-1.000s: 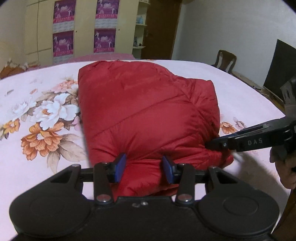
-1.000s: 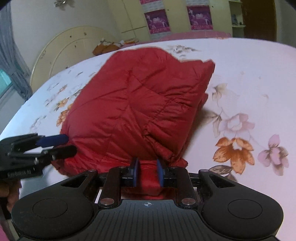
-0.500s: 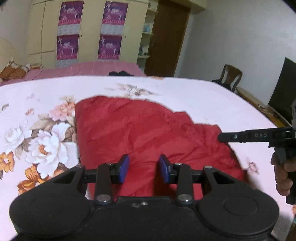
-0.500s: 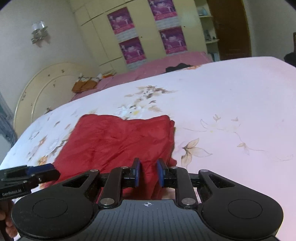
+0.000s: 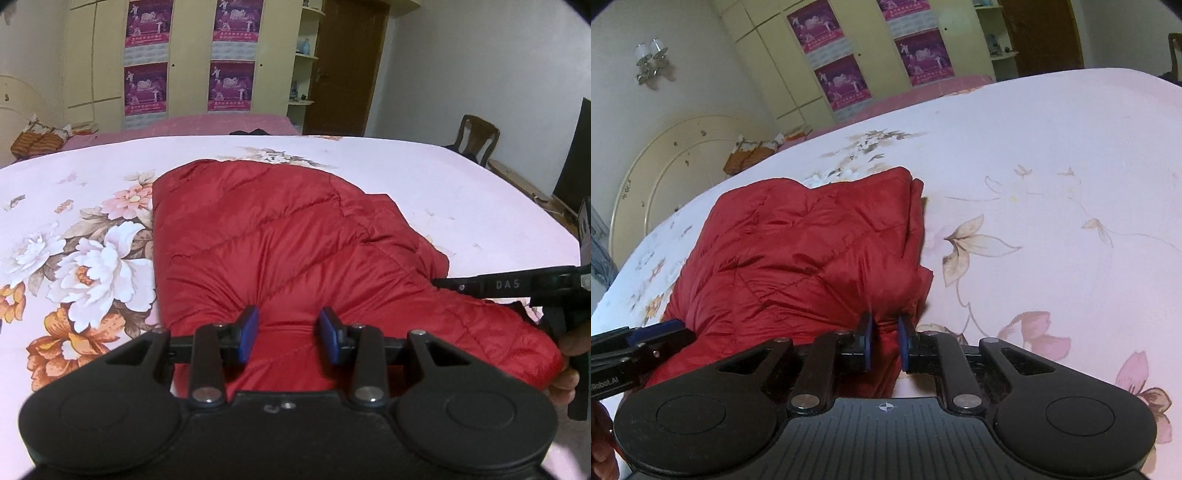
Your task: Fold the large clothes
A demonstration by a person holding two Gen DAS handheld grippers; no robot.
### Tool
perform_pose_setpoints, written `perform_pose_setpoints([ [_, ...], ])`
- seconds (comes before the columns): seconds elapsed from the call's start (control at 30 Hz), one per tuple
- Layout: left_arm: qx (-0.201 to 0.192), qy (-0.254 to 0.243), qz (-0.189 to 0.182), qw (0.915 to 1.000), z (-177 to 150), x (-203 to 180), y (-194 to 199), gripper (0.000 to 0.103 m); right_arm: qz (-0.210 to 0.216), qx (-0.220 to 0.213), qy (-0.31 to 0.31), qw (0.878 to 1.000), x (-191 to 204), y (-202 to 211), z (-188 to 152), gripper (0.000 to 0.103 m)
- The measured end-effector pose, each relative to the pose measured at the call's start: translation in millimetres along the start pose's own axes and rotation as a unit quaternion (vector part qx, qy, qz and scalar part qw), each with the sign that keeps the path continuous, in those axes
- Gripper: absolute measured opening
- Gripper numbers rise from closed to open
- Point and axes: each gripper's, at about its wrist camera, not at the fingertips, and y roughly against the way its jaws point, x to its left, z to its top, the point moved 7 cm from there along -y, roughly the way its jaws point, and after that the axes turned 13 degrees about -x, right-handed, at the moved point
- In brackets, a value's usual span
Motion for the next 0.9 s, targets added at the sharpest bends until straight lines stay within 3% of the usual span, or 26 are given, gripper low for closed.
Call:
perform_pose_setpoints([
  [0.07, 0.009, -0.011, 0.011, 0.9998, 6.4, -3.9, 3.4, 0.037, -0.003, 0.006, -0.001, 1.0, 0.4, 3.2, 6.3, 0.013],
  [0.17, -0.009, -0.034, 0.015, 0.9993, 20.4, -14.8, 19.4, 0.048, -0.002, -0.024, -0.005, 1.0, 3.4, 25.7, 25.8, 0.013],
  [0.27, -0.021, -0.045, 0.012, 0.9987, 24.9, -24.1, 32.0, 0.049, 0.042, -0.047, -0.01, 0.998, 14.8, 56.7, 37.7, 0.013],
  [0.57, -0.018, -0.012, 0.024, 0.9995, 11.5, -27.7, 46.8, 0.049, 0.105, -0.025, 0.034, 0.994, 55.9, 79.1, 12.8, 0.013],
  [0.7, -0.023, -0.006, 0.035, 0.9991, 11.7, -21.7, 48.8, 0.05, 0.09, -0.035, 0.034, 0.995, 48.1, 77.2, 12.2, 0.013],
  [0.8, -0.041, 0.01, 0.059, 0.9974, 18.7, -5.3, 48.6, 0.087, 0.055, -0.039, -0.006, 0.998, 28.4, 64.2, 25.6, 0.015],
  [0.83, -0.046, 0.009, 0.06, 0.9971, 21.2, -1.9, 47.9, 0.085, 0.045, -0.035, -0.008, 0.998, 24.0, 57.0, 29.2, 0.02],
  [0.87, -0.044, 0.009, 0.058, 0.9973, 22.9, 1.5, 44.9, 0.085, 0.039, -0.037, -0.01, 0.999, 20.4, 52.3, 32.9, 0.046],
  [0.9, -0.038, 0.013, 0.056, 0.9976, 23.7, 5.7, 40.4, 0.081, 0.034, -0.048, -0.014, 0.998, 16.6, 49.6, 37.2, 0.059],
])
